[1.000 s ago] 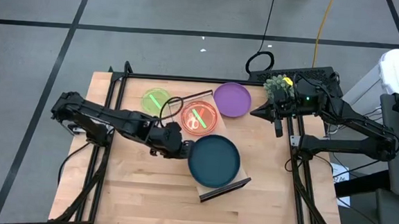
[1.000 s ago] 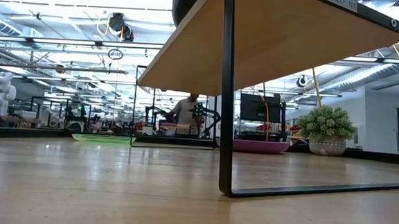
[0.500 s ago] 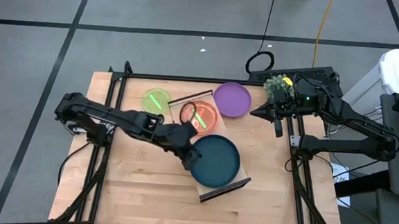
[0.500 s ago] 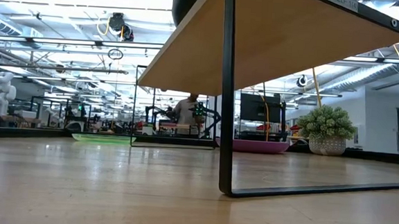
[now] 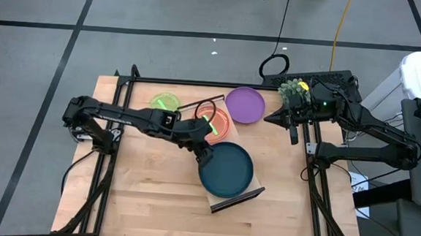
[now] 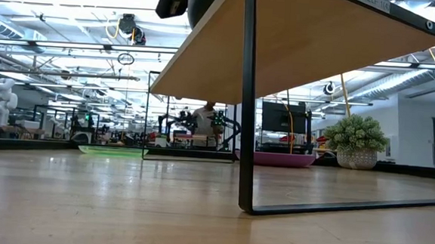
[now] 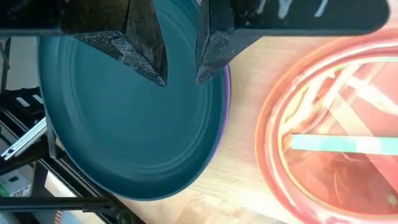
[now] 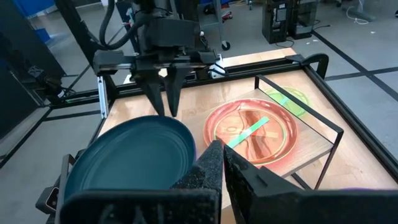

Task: Place and stack plates onto a shelf
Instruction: Stack the black plate on top of the purple plate on the shelf, then stack the purple plate on top of the black plate on the shelf

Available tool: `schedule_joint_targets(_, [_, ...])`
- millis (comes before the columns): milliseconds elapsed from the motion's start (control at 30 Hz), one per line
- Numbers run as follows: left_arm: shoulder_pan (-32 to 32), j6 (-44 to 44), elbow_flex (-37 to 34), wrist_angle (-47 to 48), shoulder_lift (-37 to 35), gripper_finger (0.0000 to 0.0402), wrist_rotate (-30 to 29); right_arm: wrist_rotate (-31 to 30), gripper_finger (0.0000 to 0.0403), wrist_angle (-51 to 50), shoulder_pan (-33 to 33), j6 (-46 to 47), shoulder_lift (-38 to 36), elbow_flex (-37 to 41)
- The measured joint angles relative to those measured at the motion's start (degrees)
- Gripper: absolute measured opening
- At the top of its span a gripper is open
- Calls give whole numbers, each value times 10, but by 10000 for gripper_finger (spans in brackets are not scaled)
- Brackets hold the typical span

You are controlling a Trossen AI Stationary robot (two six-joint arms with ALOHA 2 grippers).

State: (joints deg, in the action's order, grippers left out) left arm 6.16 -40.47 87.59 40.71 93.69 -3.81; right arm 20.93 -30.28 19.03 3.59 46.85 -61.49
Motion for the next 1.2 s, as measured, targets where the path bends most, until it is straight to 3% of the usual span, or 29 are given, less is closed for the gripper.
schedule_joint_targets(233, [-3,34,-8,-10,-1,61,2,0,0,0,0,0,0,0])
schedule_joint_targets(467, [0,-2,-54,-29,-1,26,10,0,0,0,0,-2,0,0])
schedule_joint_targets(1033, [6,-22,-57,-121,-9,24,11,-1,0,0,0,-15,0,0])
schedule_joint_targets(1200, [-4,-14,-56,-123,-33,24,-13,0,0,0,0,-13,0,0])
